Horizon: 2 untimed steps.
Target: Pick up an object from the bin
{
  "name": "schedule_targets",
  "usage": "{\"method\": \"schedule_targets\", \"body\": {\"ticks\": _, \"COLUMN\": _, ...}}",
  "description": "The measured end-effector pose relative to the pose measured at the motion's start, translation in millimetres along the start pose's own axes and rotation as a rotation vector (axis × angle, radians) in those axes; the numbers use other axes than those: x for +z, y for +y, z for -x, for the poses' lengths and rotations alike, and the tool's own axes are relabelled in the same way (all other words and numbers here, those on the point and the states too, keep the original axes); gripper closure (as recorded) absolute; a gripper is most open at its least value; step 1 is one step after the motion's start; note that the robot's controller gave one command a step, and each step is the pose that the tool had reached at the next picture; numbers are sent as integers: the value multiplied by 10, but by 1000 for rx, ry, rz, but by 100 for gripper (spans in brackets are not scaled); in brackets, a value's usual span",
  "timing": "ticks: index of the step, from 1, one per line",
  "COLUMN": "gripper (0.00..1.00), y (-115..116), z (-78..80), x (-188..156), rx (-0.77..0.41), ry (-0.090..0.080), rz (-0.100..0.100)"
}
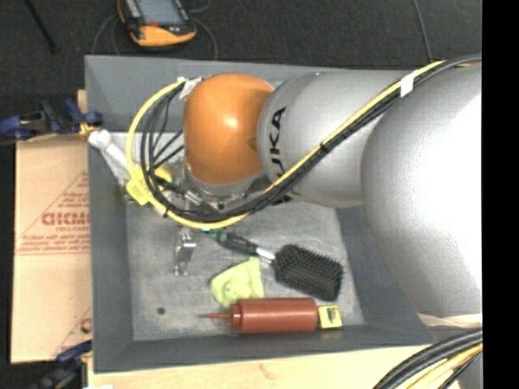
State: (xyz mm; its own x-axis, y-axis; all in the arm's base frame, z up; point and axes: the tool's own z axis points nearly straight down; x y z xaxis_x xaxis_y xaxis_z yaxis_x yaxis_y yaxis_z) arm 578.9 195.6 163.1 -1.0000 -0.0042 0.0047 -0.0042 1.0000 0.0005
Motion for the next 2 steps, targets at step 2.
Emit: {"method": "schedule_targets", "body": {"ticks": 2, "gripper": 0, "y": -761, "z": -207, "x": 513, "rx": -82, "ry": -9, "rz": -1}}
